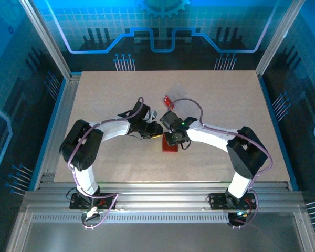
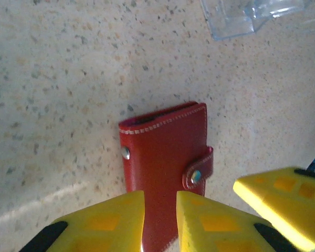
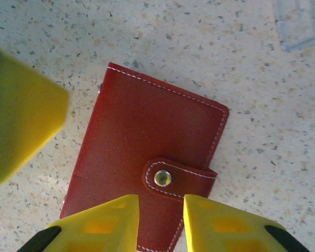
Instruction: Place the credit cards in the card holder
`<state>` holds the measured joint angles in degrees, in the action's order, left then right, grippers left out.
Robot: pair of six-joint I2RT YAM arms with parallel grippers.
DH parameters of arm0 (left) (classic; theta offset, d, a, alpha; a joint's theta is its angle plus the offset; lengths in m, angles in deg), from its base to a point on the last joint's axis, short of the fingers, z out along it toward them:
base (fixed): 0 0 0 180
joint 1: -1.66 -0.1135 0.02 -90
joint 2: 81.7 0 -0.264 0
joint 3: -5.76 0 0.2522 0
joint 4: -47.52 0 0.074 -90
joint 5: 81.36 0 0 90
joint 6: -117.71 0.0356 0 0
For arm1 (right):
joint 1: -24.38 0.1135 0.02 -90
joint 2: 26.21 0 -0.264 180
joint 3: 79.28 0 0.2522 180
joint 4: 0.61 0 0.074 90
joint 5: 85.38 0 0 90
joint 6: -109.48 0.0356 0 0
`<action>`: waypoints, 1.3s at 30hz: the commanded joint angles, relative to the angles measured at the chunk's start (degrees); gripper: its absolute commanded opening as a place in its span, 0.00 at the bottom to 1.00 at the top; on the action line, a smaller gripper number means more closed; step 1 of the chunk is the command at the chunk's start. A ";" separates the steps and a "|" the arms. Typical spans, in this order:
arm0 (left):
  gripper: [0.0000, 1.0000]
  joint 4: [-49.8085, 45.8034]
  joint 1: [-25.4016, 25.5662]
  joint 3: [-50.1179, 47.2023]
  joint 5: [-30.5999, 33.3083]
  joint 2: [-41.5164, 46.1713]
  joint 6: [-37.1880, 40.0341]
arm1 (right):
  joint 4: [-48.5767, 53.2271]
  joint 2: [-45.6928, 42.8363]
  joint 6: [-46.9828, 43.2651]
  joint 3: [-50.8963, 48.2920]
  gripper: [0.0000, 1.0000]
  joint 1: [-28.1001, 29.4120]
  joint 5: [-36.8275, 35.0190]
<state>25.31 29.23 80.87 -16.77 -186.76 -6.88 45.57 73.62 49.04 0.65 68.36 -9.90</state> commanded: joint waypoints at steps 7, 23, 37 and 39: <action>0.23 0.23 -0.24 5.27 -1.76 -7.05 0.66 | 1.06 4.35 1.29 2.72 0.35 0.97 -0.02; 0.20 -1.09 0.33 4.71 0.81 -10.45 1.65 | 3.58 11.67 4.08 4.27 0.36 0.96 -4.46; 0.21 -2.15 0.63 3.08 2.03 -2.77 -0.35 | 1.33 10.18 3.77 1.46 0.05 1.02 -3.85; 0.21 -2.60 1.13 3.25 1.99 -1.81 -0.22 | 1.41 9.73 3.49 1.60 0.01 1.01 -3.67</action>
<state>24.79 29.56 84.91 -15.52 -191.81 -6.82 47.39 81.40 52.73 4.54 69.24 -14.08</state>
